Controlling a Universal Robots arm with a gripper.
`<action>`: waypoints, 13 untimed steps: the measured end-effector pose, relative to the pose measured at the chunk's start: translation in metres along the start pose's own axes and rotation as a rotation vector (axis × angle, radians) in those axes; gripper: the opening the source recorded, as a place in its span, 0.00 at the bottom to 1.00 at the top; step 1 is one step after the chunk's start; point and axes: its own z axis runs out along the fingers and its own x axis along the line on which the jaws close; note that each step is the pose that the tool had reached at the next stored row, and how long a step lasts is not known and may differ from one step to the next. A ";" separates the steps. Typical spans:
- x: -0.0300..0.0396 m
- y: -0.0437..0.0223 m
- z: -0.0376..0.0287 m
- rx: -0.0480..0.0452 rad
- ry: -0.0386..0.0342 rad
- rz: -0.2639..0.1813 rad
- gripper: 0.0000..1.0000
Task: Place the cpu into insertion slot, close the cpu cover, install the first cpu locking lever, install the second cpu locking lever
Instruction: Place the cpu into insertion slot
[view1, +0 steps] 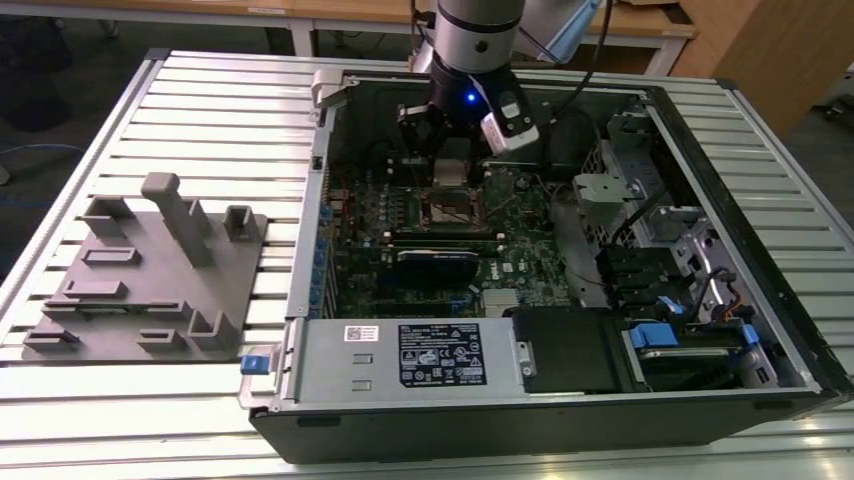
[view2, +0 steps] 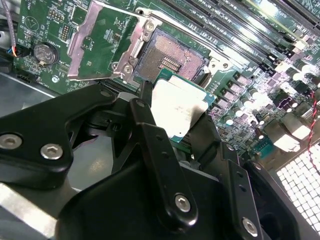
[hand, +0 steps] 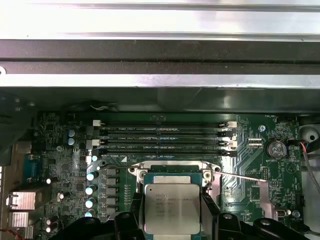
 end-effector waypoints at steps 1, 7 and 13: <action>0.0000 0.0000 0.0000 0.0000 0.0000 0.000 0.54; 0.0000 0.0000 0.0003 0.0001 -0.0019 0.021 0.54; 0.0000 -0.0001 0.0008 0.0004 -0.0080 0.088 0.54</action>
